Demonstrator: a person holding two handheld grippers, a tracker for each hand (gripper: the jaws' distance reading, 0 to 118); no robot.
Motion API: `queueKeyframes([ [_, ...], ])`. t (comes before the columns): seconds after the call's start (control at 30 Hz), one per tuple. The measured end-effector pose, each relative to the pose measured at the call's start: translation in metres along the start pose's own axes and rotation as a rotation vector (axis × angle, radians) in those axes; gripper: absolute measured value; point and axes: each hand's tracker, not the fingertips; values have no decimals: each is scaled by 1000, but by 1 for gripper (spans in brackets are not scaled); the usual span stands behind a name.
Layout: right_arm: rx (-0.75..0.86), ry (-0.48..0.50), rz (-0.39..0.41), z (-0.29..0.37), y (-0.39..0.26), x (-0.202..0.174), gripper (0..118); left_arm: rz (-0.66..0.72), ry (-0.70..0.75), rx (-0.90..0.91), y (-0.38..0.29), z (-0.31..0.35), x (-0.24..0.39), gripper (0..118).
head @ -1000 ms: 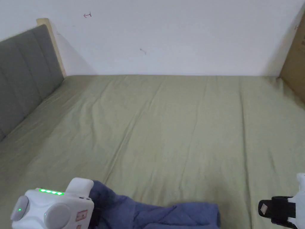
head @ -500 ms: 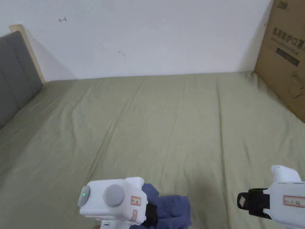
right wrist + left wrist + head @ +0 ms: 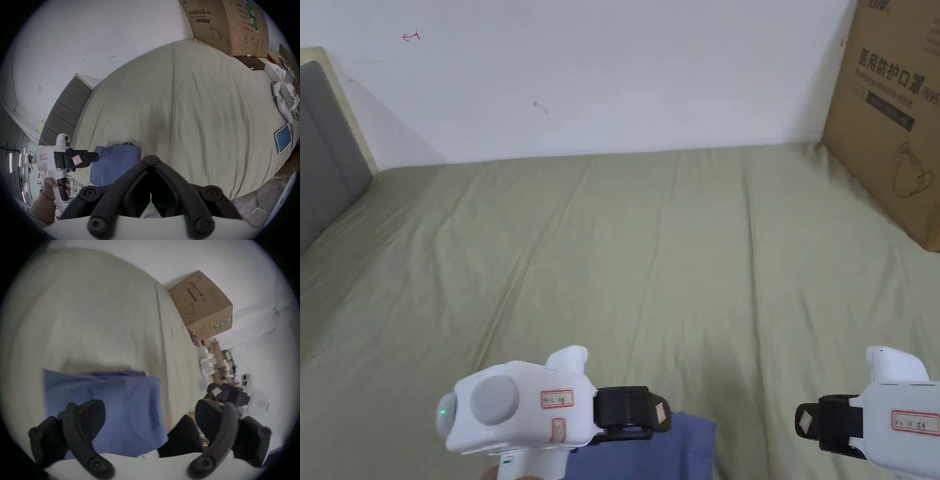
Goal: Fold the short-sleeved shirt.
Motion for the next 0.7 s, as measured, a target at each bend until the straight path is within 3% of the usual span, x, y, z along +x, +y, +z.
queueKeyframes([
  [0.03, 3, 1, -1, 0, 1, 0, 0, -36, 36, 29, 0, 7, 3, 98],
  [0.07, 4, 4, -1, -1, 2, 0, 0, -69, 71, 35, -1, 13, 5, 84],
  [0.1, 5, 6, -1, -2, 3, 0, 0, -89, 96, 22, -1, 13, 8, 56],
  [0.13, 6, 8, -2, -2, 4, 1, 0, -112, 120, 8, -3, 12, 12, 20],
  [0.17, 7, 8, -2, -2, 4, 1, 0, -122, 88, -1, -4, 7, 10, 1],
  [0.23, 10, 6, -3, -2, 5, 2, 0, -140, 23, -75, -6, -6, 16, 1],
  [0.47, 17, -9, -19, 4, 4, 12, 0, -153, -3, -310, -30, -92, 40, 1],
  [0.7, 23, -32, -34, 11, 1, 16, 0, -93, 21, -325, -47, -135, 31, 1],
])
